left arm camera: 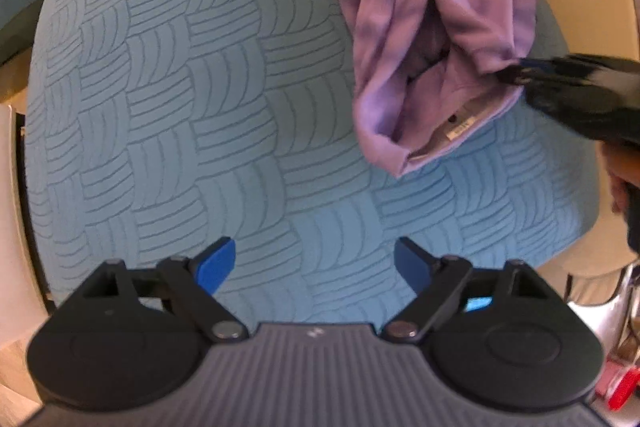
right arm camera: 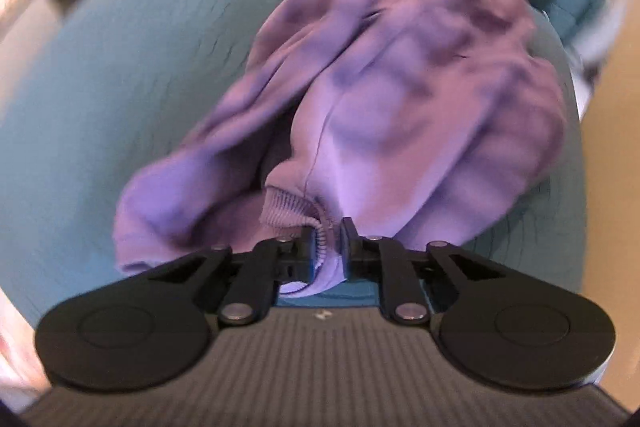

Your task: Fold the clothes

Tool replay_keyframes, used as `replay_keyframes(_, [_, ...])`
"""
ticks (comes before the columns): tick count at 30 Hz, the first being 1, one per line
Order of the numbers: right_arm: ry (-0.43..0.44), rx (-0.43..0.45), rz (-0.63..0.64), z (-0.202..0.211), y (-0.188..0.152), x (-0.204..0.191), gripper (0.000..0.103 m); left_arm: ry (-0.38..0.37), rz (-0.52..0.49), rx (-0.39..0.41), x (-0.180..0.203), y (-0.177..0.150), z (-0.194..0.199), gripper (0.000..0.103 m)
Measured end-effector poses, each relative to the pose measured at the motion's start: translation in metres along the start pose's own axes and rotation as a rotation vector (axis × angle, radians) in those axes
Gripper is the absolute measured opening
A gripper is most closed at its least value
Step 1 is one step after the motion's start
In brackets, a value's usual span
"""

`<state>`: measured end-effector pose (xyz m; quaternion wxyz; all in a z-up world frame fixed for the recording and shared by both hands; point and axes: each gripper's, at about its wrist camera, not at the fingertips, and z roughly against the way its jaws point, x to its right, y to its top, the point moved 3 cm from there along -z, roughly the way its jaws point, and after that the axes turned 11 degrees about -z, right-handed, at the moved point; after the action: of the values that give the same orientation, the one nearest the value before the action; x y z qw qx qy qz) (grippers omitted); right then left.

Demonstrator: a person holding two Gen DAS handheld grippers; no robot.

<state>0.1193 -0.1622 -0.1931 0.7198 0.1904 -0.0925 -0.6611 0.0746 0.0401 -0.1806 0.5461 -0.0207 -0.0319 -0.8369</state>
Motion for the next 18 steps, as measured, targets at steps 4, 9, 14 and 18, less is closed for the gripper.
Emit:
replay_keyframes(4, [0.166, 0.114, -0.212, 0.053, 0.013, 0.035, 0.015, 0.053, -0.097, 0.099, 0.021, 0.03, 0.015, 0.088])
replay_keyframes(9, [0.291, 0.206, -0.375, 0.109, 0.02, 0.07, 0.015, 0.063, -0.233, 0.204, 0.048, 0.059, 0.038, 0.09])
replay_keyframes(14, [0.325, 0.284, -0.424, 0.148, 0.024, 0.097, 0.014, 0.115, -0.361, 0.351, 0.075, 0.072, 0.065, 0.087])
replay_keyframes(18, [0.347, 0.351, -0.435, 0.179, 0.024, 0.11, 0.014, 0.102, -0.366, 0.498, 0.091, 0.073, 0.101, 0.087])
